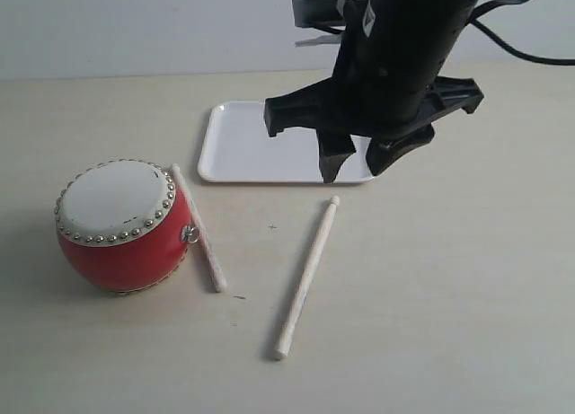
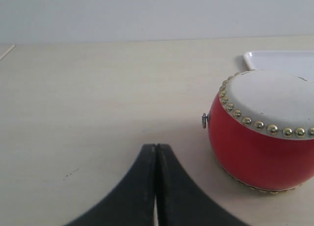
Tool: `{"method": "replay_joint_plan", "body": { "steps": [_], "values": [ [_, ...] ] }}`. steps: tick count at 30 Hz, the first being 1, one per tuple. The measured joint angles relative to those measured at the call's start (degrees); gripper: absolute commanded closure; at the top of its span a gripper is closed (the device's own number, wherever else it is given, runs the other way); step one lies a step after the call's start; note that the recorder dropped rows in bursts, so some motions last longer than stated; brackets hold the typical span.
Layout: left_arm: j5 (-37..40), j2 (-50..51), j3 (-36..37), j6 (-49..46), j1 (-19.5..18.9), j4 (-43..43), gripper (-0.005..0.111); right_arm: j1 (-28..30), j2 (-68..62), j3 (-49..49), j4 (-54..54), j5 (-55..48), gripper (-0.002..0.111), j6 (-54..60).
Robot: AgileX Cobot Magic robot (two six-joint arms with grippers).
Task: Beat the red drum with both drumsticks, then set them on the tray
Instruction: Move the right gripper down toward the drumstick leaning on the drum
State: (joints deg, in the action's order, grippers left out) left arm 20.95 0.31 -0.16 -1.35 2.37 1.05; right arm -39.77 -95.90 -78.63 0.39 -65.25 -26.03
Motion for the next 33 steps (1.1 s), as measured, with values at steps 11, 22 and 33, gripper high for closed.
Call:
{"method": "replay_joint_plan", "body": {
  "steps": [11, 22, 33],
  "values": [
    [0.0, 0.0, 0.0, 0.0, 0.2, 0.0, 0.107, -4.9, -4.8, 2.6, -1.0, 0.9, 0.062, -18.6],
    [0.0, 0.0, 0.0, 0.0, 0.2, 0.0, 0.107, -11.3, -12.0, 6.5, -4.1, 12.8, 0.062, -39.2],
    [0.0, 0.0, 0.0, 0.0, 0.2, 0.0, 0.107, -11.4, -18.1, 6.7, -4.4, 16.1, 0.062, -41.0]
  ]
}}
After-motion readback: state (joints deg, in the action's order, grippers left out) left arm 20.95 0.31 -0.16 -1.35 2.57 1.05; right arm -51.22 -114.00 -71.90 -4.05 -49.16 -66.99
